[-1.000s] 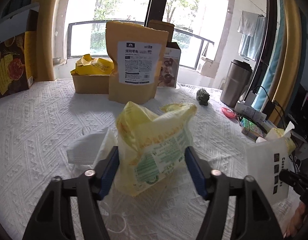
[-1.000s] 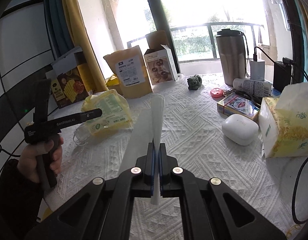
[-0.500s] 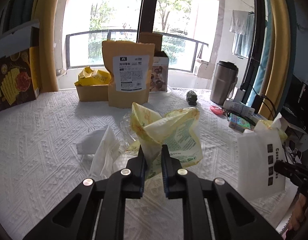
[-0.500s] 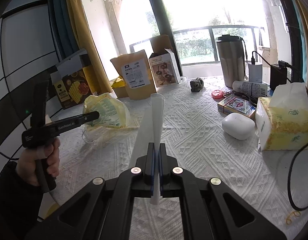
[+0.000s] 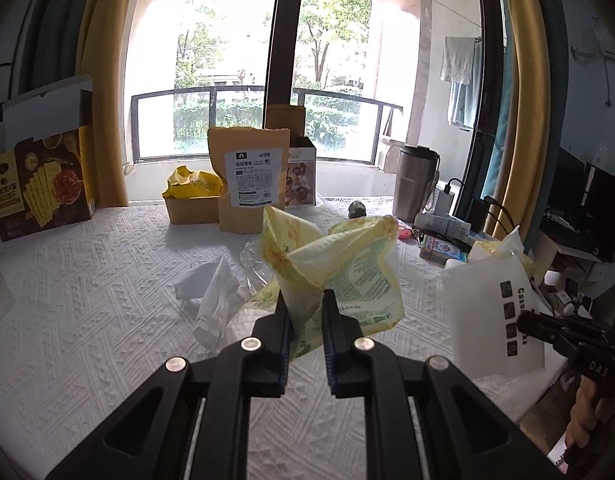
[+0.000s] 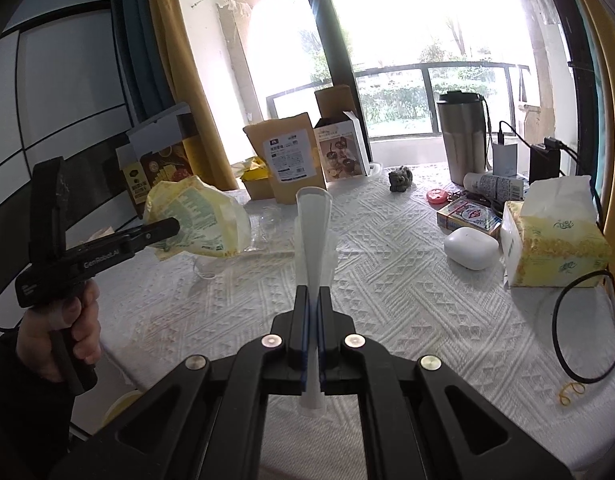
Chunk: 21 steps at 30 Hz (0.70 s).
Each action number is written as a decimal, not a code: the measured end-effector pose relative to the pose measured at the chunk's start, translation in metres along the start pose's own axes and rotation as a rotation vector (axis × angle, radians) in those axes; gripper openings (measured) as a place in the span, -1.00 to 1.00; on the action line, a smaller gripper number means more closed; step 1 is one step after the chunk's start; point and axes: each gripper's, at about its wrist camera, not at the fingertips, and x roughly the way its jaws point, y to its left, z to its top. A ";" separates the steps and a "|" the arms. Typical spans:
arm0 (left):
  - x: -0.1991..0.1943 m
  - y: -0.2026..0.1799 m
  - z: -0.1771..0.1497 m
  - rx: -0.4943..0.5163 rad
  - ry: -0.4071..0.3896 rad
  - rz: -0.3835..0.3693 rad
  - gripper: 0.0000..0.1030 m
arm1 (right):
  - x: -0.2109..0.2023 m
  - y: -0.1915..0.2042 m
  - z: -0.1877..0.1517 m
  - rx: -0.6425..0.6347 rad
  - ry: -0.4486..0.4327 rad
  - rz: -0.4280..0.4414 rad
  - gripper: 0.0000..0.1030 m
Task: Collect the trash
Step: 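Carry the yellow-green bag and socks packet with both tools over the bin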
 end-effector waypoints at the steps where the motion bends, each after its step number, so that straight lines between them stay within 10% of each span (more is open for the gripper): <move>1: -0.006 0.001 -0.001 -0.001 -0.005 0.001 -0.75 | -0.003 0.001 0.000 -0.002 -0.003 0.000 -0.94; 21: -0.109 -0.001 -0.032 0.005 -0.075 0.039 -0.75 | -0.061 0.046 -0.005 -0.065 -0.057 0.039 -0.94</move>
